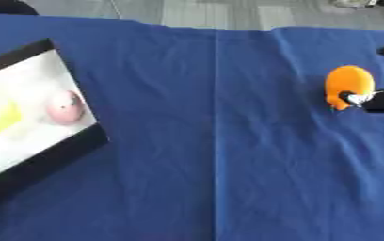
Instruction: Pick up the objects with one hand, pass them to the other hand, and then place them into the box on the other side of the table.
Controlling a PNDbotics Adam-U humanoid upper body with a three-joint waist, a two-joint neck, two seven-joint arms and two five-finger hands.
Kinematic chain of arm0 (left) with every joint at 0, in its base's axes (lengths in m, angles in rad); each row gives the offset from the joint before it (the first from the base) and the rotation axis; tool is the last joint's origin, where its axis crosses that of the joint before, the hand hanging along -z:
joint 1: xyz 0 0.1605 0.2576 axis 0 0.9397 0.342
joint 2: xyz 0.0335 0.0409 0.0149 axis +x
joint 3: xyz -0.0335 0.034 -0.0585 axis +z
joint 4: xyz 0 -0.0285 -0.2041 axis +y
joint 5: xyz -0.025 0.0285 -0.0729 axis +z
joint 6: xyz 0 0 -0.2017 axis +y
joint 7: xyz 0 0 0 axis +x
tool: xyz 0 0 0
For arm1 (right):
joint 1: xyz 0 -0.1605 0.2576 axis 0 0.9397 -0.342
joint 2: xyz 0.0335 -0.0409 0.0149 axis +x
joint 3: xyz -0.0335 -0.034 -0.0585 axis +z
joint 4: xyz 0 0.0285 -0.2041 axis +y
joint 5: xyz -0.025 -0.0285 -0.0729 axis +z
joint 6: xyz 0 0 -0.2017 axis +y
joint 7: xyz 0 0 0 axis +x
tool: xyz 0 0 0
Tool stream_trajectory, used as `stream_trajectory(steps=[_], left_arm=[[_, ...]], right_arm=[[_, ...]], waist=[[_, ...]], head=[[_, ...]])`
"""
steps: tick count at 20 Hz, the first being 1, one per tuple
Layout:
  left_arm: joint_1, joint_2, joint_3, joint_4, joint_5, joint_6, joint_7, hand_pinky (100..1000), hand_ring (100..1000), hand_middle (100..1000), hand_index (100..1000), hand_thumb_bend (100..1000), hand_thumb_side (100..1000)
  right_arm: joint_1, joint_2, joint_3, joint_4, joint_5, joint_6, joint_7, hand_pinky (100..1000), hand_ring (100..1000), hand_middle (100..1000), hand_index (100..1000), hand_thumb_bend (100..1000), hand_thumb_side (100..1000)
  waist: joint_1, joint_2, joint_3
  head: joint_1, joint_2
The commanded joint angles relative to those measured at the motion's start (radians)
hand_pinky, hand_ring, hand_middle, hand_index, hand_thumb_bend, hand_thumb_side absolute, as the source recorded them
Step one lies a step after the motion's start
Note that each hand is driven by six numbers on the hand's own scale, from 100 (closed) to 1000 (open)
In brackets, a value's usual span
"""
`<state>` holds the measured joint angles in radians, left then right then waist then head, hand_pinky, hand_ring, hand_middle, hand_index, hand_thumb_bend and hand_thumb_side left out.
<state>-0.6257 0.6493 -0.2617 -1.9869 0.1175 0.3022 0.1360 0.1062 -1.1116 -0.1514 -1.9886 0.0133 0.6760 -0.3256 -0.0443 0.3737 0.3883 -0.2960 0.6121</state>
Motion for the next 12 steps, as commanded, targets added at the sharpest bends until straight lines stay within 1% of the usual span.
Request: stream_trajectory(steps=[1,4,5,10,12], left_arm=[[-0.01,0.014,0.011,-0.013,-0.006,-0.001,0.005,762,675,640,777,100,639],[-0.012,0.012,0.01,-0.013,-0.006,-0.001,0.004,762,675,640,778,100,639],[-0.013,0.011,0.01,-0.013,-0.006,-0.001,0.004,762,675,640,778,100,639],[-0.014,0.007,0.009,-0.013,-0.004,-0.003,0.005,763,675,640,777,100,636],[-0.012,0.007,0.01,-0.013,-0.005,-0.004,0.005,763,675,640,777,100,636]], right_arm=[[-0.002,-0.013,-0.009,-0.011,0.001,0.023,0.0,831,818,802,835,580,248],[-0.004,-0.007,-0.007,-0.011,-0.012,0.033,-0.016,823,812,798,832,534,250],[-0.004,-0.005,-0.005,-0.011,-0.019,0.033,-0.023,821,810,796,831,505,259],[-0.005,0.0,0.002,-0.011,-0.059,0.038,-0.082,814,803,791,827,411,278],[-0.004,0.0,0.006,-0.011,-0.073,0.039,-0.108,813,802,791,826,389,285]], waist=[[0.002,0.001,-0.001],[0.003,0.002,-0.001],[0.003,0.003,0.0],[0.008,0.003,0.002],[0.009,0.003,0.002]], head=[[0.004,-0.015],[0.004,-0.017],[0.002,-0.017],[-0.017,-0.019],[-0.029,-0.021]])
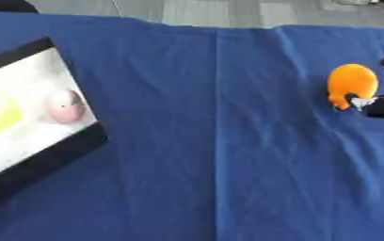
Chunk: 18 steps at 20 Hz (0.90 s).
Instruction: Pick up the objects with one hand, pass them to the other hand, and then place them into the box on the other side of the table.
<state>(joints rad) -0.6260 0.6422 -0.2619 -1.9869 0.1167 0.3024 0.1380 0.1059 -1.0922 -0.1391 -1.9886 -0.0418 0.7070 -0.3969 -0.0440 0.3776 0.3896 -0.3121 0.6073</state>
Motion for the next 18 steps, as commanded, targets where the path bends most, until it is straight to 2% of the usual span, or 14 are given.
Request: stream_trajectory(steps=[1,8,18], left_arm=[[-0.011,0.013,0.01,-0.013,-0.004,-0.005,0.003,763,675,640,776,100,637],[-0.009,0.008,0.009,-0.013,-0.006,-0.004,0.003,764,676,641,774,100,637],[-0.009,0.0,0.007,-0.013,-0.012,-0.006,0.001,766,678,642,773,100,643]], right_arm=[[-0.003,-0.019,-0.004,-0.011,-0.024,0.009,-0.047,812,802,791,827,374,293],[-0.004,-0.012,0.009,-0.011,-0.08,-0.003,-0.088,808,800,790,829,378,295],[-0.009,0.001,0.024,-0.011,-0.082,0.01,-0.102,807,799,790,834,379,303]], waist=[[0.01,-0.001,0.001],[0.015,0.006,0.003],[0.017,0.023,0.008]], head=[[-0.02,-0.016],[-0.045,-0.022],[-0.036,-0.024]])
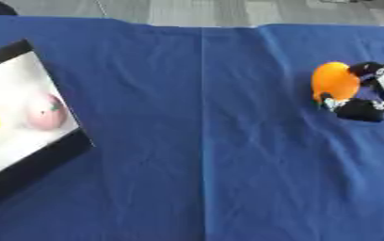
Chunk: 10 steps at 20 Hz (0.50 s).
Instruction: Pick up the objects with one hand, pass them to the other hand, and then place them into the box on the other side of the table.
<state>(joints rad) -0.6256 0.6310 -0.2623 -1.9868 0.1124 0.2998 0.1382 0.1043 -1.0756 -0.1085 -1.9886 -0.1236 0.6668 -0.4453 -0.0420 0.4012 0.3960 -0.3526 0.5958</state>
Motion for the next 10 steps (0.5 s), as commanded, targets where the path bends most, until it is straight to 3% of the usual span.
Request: stream_trajectory(steps=[1,6,10], left_arm=[[-0.01,0.01,0.007,-0.013,-0.008,-0.003,0.0,766,678,642,773,100,643],[-0.01,0.007,0.006,-0.013,-0.009,-0.003,0.001,767,679,641,772,100,644],[-0.011,0.002,0.006,-0.013,-0.011,-0.006,0.0,768,679,640,772,100,643]], right_arm=[[-0.008,-0.014,-0.006,-0.011,0.001,0.051,-0.054,807,798,790,833,376,305],[-0.009,-0.007,-0.013,-0.01,0.009,0.047,-0.072,792,785,775,827,358,291],[-0.015,0.0,-0.018,-0.001,0.021,0.045,-0.165,763,745,730,799,341,218]], waist=[[0.015,0.001,0.001],[0.015,0.006,0.005],[0.016,0.012,0.012]], head=[[0.006,-0.013],[0.006,-0.02],[-0.001,-0.032]])
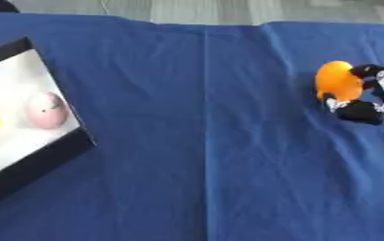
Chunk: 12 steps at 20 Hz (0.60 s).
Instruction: Pick up the objects with one hand, pass them to the other hand, and then place them into the box on the other side of the table.
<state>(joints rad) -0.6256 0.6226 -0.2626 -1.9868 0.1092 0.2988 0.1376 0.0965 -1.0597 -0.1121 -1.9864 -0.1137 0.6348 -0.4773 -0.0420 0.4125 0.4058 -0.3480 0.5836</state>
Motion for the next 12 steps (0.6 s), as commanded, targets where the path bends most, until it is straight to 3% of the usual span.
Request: stream_trajectory(steps=[1,5,8,12], left_arm=[[-0.011,0.009,0.006,-0.013,-0.008,-0.005,0.001,769,679,640,772,100,645],[-0.012,0.002,0.005,-0.013,-0.009,-0.005,0.0,772,679,639,771,100,649],[-0.012,-0.001,0.004,-0.013,-0.01,-0.005,-0.001,773,679,639,771,100,651],[-0.011,-0.005,0.003,-0.013,-0.012,-0.004,-0.002,774,678,638,771,100,652]], right_arm=[[-0.008,-0.013,-0.013,-0.002,0.014,0.075,-0.165,750,727,708,785,353,177],[-0.009,-0.004,0.0,-0.005,0.009,0.057,-0.279,722,683,656,762,403,100],[-0.011,0.0,0.011,-0.003,0.007,0.042,-0.318,709,659,627,743,459,100],[-0.014,0.004,0.013,0.009,0.018,0.035,-0.363,692,622,589,717,466,100]], waist=[[0.016,0.002,0.004],[0.018,0.011,0.008],[0.02,0.017,0.01],[0.022,0.023,0.012]], head=[[-0.008,-0.023],[-0.013,-0.035],[-0.014,-0.037],[-0.02,-0.038]])
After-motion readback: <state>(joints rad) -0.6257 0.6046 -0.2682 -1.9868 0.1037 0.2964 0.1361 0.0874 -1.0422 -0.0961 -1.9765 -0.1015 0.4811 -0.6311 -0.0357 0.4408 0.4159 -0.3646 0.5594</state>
